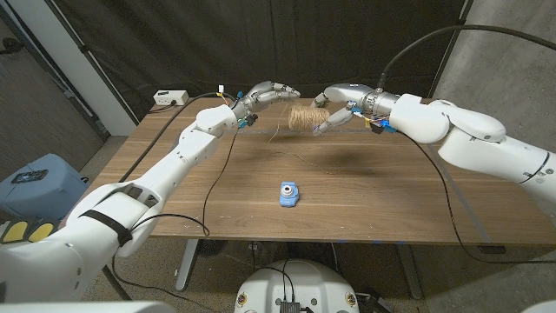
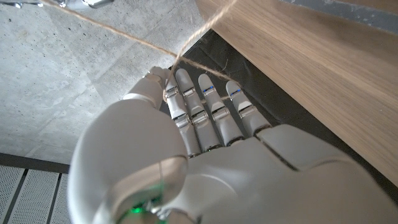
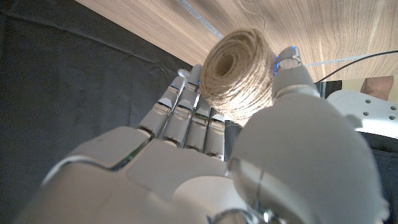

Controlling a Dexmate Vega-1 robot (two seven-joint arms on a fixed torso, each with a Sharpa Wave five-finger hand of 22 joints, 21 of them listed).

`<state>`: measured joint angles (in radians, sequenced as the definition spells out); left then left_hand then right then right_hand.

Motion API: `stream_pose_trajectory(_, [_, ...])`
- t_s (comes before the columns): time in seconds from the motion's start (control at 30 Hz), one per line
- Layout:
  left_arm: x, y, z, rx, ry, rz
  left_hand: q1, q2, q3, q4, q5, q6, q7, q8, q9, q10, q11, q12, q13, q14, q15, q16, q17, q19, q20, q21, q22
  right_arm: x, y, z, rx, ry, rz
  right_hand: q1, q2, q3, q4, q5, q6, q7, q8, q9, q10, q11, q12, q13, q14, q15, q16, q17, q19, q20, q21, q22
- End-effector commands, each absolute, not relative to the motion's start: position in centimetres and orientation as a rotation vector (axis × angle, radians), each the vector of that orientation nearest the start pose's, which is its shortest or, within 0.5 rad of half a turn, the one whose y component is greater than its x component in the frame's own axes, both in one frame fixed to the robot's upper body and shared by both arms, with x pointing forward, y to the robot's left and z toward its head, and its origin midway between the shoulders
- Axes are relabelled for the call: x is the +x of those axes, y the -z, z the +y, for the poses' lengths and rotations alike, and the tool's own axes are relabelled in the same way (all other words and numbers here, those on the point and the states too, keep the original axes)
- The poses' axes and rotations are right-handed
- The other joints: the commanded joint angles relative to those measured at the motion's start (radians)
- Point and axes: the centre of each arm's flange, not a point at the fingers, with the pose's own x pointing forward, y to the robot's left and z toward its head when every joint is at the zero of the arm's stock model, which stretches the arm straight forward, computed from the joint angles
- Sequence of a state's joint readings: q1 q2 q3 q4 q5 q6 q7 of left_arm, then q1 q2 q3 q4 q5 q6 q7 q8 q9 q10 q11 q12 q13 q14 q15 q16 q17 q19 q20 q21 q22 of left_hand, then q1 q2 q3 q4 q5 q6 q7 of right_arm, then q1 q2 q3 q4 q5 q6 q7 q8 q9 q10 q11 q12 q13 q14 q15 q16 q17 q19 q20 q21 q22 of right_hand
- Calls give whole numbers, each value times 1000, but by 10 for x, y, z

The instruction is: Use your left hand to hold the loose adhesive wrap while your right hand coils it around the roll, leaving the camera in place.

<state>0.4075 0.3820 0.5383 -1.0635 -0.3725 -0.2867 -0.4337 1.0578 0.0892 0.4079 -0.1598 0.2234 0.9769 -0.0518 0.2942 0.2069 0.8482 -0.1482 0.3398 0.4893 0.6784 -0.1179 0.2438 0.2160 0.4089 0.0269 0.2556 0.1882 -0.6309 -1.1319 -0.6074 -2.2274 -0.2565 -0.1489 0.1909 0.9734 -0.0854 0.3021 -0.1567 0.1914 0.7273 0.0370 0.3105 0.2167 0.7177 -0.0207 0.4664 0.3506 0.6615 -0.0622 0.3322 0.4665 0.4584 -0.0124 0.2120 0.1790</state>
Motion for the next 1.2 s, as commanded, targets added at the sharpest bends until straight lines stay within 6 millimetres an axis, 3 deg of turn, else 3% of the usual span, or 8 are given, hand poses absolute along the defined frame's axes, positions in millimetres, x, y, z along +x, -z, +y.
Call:
stream_pose_trajectory(0.03, [680,-102,166,424,624,-666,2,8,0,-1,4,-7,-1,-6,5,-2,1,-3,4,-3,-1,-1,5,-3,4,-1,6,466,-120,-172,-1529,-286,-878,65,115,0,7,5,154,-145,7,3,147,-133,4,3,11,-151,0,5,10,1,1,3])
stream_pose_trajectory(0.87, [674,-80,160,395,649,-655,2,9,-2,0,4,-6,0,-7,5,-1,0,-6,8,-4,2,-1,7,-4,6,-2,6,456,-149,-172,-1495,-193,-922,64,116,-2,7,5,156,-143,6,4,145,-131,1,4,12,-150,-1,9,10,0,1,4])
stream_pose_trajectory(1.2, [665,-71,167,377,643,-657,3,8,-2,-1,4,-5,-1,-7,5,0,1,-7,9,-3,2,-3,6,-4,6,-2,6,451,-153,-160,-1509,-195,-936,62,118,-4,9,4,155,-142,5,4,145,-129,1,5,11,-150,-1,12,9,0,1,4])
